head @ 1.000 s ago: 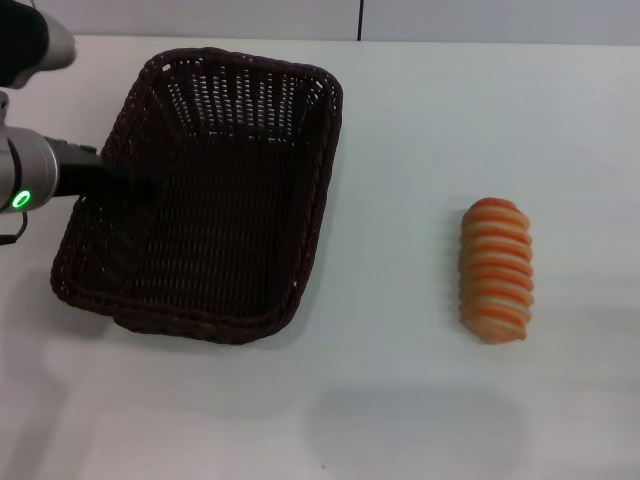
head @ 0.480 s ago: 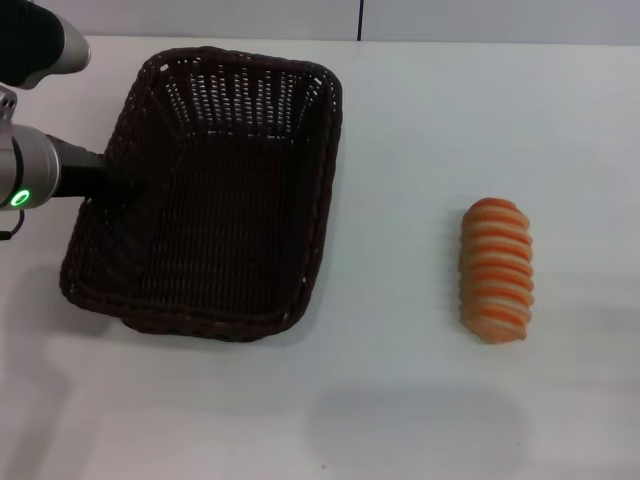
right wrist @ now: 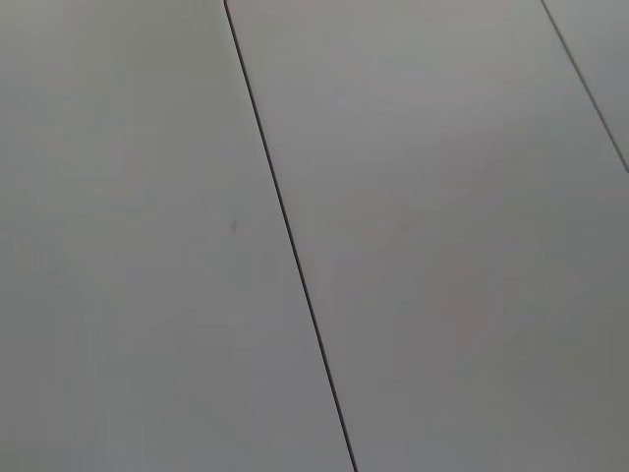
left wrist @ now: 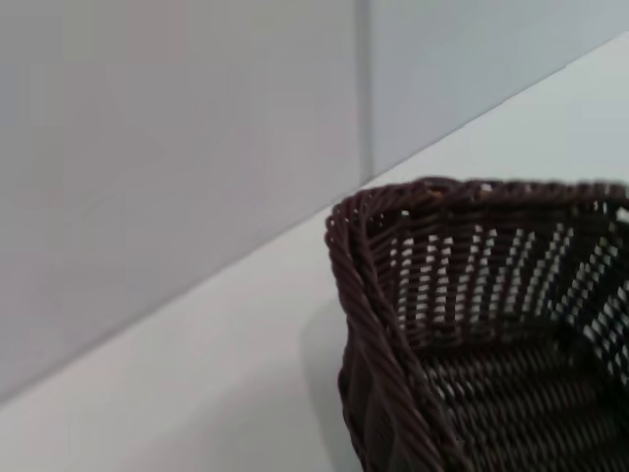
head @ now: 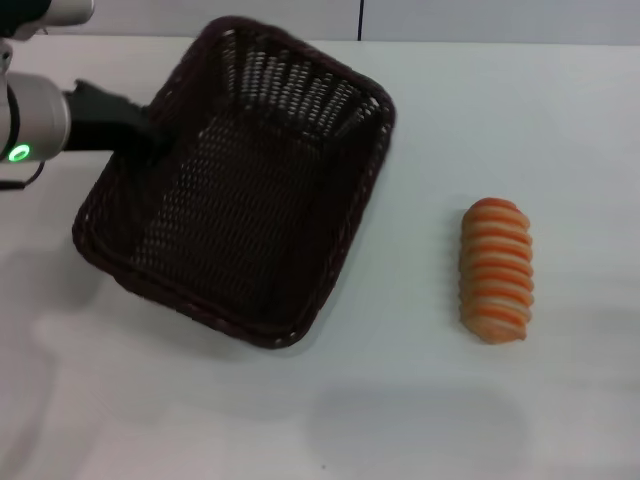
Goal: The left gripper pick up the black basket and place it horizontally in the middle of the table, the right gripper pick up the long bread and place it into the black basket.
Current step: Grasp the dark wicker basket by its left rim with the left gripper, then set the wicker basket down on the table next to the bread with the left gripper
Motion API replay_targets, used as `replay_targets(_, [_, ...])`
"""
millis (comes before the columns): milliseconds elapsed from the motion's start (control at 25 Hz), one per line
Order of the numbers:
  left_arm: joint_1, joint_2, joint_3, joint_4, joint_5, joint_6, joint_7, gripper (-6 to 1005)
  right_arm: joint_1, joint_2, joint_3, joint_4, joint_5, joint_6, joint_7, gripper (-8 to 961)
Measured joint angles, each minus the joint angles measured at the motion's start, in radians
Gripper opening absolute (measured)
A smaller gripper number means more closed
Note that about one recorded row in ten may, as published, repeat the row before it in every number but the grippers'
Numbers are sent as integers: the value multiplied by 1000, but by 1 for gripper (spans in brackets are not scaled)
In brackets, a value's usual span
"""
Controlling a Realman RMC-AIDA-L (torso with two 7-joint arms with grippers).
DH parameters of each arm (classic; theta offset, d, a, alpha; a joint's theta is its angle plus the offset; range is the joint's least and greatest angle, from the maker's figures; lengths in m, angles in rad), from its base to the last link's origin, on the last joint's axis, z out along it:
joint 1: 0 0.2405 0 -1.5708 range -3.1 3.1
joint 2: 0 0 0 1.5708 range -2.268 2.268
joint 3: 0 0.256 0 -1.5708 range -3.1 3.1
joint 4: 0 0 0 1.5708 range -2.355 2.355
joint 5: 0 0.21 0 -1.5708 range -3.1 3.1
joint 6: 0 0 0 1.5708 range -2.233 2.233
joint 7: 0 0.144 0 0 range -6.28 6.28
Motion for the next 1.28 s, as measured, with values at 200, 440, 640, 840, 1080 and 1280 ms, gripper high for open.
replay_targets(200, [-118,1,-172,110,-197,-147,284,254,-1,1,0,1,0,-3,0,809])
replay_targets(440, [-285,7,-416,307,-331,-406,532,220,-5,2,0,2,-2,-5,0,807])
replay_targets(640, [-349,12,-466,385,-351,-523,626,205,-2,3,-1,3,-2,-5,0,805])
replay_targets(840, [-367,19,-443,390,-353,-594,678,203,3,3,-8,5,-3,-3,0,802])
replay_targets(1080, [-375,10,-443,407,-338,-566,702,204,5,3,-14,3,-3,1,0,799])
replay_targets(1280, [-385,8,-368,433,-312,-559,707,204,5,3,-15,2,-3,2,0,797])
